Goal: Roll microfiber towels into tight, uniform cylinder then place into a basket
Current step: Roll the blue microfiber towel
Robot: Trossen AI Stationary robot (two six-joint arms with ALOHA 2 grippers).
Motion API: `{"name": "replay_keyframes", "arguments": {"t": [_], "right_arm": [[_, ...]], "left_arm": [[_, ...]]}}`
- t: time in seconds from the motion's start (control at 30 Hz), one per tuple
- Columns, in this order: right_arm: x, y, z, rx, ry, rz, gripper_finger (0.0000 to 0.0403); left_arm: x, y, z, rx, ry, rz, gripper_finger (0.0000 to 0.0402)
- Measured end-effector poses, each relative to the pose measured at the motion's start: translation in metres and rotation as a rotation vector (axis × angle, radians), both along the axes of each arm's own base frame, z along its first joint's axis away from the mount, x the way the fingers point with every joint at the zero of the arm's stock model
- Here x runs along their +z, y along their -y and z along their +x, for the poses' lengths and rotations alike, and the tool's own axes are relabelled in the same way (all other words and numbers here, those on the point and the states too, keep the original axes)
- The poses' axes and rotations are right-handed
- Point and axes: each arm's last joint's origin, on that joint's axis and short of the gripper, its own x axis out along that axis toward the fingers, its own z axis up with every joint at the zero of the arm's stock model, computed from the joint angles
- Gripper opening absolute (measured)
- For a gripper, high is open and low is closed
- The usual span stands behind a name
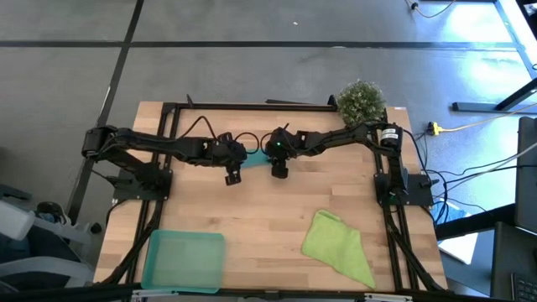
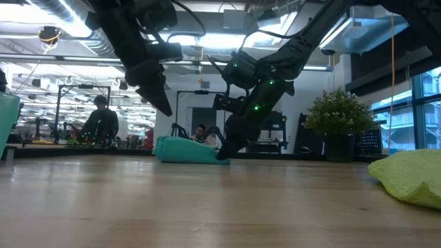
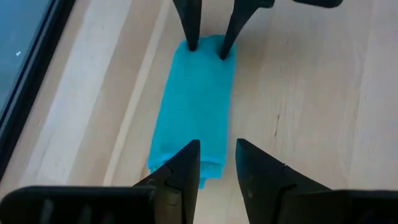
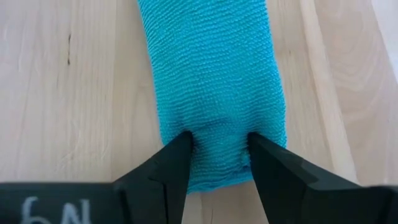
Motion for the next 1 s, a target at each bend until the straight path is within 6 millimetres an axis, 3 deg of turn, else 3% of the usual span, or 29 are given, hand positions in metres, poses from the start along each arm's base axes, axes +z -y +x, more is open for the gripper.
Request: {"name": "replay_keyframes", "arguments": {"t": [1.0], "right_arm": [[0.0030,0.0011,0.0031,-0.002,0.039,-0.013,0.0163]], "left_arm": [[0.0004,-0.0038,0.0003,-0.012,0.017,-0.047,0.0109]]}}
